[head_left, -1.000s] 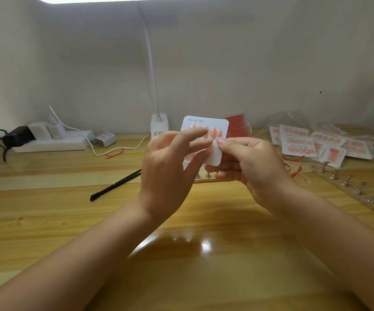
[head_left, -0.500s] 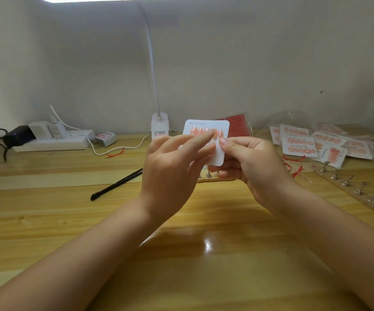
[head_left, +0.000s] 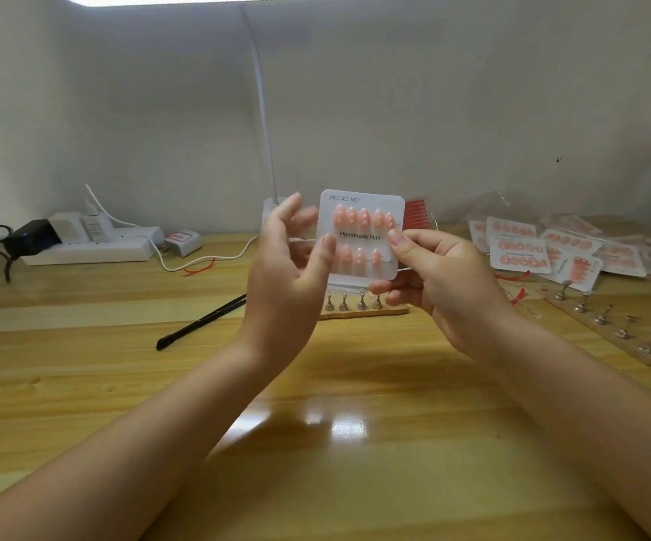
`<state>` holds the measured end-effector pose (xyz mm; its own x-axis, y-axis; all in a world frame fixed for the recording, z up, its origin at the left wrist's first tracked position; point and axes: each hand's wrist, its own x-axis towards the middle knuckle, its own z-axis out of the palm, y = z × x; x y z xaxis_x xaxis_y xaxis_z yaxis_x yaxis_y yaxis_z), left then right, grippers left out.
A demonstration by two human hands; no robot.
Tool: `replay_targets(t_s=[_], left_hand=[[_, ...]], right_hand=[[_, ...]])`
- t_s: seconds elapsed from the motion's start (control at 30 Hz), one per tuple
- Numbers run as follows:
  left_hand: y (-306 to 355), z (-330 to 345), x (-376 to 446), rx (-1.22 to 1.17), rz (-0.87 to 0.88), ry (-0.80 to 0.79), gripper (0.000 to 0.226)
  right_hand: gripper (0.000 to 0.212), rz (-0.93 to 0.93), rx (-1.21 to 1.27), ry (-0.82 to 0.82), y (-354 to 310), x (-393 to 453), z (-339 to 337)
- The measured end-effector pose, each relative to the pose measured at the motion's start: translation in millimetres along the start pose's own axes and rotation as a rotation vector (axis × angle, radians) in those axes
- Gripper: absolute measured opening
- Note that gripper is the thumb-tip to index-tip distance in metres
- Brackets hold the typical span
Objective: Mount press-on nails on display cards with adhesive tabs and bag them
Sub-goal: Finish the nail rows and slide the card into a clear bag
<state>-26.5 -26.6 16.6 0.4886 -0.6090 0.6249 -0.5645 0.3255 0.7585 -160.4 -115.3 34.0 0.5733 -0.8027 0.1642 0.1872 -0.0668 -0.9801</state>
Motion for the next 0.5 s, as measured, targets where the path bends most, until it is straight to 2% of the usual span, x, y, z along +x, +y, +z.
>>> replay_targets(t_s=[0.1, 0.3, 0.5], left_hand=[[-3, -3, 4, -0.131, -0.178, -0.029, 0.043], [-5, -3, 5, -0.208, -0.187, -0.021, 0.042], [-7, -2, 4, -0.243, -0.208, -0.026, 0.041]], right_hand=[[0.021, 0.038, 0.036, -0.026, 0, 1, 0], [0.013, -0.001, -0.050, -0.092, 4, 1, -4], [0.007, -0.050, -0.107, -0.065, 12, 5, -6]])
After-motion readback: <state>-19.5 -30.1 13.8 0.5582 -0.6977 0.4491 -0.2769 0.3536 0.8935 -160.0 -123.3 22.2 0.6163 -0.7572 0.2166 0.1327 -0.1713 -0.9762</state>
